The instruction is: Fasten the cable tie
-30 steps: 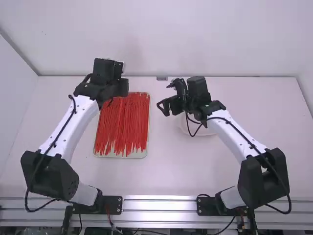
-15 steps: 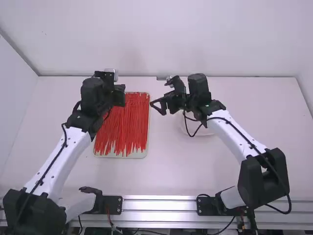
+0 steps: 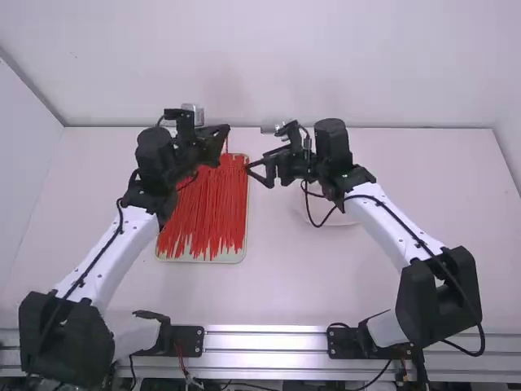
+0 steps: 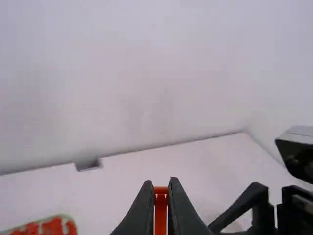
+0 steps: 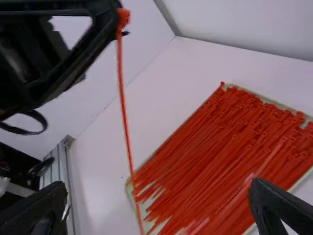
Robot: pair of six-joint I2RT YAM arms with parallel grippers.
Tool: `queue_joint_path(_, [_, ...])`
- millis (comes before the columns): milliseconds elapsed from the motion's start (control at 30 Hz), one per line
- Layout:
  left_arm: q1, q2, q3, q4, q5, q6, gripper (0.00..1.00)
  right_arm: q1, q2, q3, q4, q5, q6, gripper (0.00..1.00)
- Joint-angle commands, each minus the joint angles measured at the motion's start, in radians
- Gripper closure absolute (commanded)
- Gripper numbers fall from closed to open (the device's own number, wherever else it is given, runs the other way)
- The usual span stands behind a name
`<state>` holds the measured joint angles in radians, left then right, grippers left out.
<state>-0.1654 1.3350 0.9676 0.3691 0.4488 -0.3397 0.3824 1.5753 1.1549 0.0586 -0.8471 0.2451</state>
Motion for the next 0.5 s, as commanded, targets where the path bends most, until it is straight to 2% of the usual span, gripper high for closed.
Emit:
queue_joint_path(0, [-0.029, 0.033, -0.006, 0.021, 0.068, -0.06, 0.98, -0.001, 0.008, 0.029, 0.01, -0.04, 0.021, 0.01])
queue_joint_path(300, [-0.119, 0.066, -0.003, 0.097, 0.023, -0.091, 0.98, -0.001, 0.008, 0.029, 0.024, -0.044, 0.021, 0.14])
queue_joint_path(433, [-0.117, 0.066, 0.021, 0.072, 0.004, -0.079, 0.98, -0.001, 0.008, 0.029, 0.024, -0.044, 0.021, 0.36])
queue_joint_path(467, [-0.116, 0.066, 0.022, 0.069, 0.005, -0.079, 0.98, -0.001, 0.008, 0.029, 0.024, -0.044, 0.021, 0.39])
